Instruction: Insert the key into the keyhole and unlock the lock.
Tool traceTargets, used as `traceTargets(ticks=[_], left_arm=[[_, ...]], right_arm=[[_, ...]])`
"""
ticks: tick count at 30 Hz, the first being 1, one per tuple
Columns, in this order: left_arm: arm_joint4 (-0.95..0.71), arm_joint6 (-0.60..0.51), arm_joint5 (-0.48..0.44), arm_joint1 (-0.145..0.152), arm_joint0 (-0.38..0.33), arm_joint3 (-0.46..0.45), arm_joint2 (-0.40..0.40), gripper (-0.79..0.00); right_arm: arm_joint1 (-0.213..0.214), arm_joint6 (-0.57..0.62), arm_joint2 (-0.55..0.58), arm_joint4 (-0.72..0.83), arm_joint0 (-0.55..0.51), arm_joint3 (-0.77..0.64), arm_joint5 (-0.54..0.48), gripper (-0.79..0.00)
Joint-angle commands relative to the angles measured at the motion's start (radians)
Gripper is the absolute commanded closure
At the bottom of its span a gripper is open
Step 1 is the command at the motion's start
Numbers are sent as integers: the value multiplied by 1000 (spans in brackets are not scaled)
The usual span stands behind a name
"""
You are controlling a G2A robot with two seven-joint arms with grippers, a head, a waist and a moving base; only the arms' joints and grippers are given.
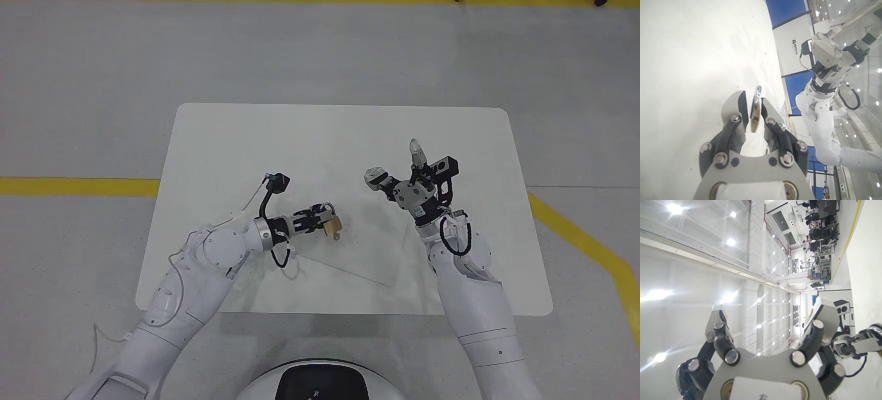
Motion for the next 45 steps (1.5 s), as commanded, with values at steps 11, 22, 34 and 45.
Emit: traceTargets(ticks=[11, 22, 34, 45], left_arm=[[4, -2, 0, 2, 21, -63, 9, -785], [35, 49, -110, 59, 130, -275, -229, -785], [169, 119, -257, 101, 228, -435, -435, -785], [409, 205, -218, 107, 255, -496, -471, -785]], right_arm=[[0, 0, 0, 0, 0, 0, 0, -785], [0, 0, 0, 0, 0, 0, 0, -785], [0, 0, 0, 0, 0, 0, 0, -785], [5, -52, 27, -72, -18, -19, -65, -785]])
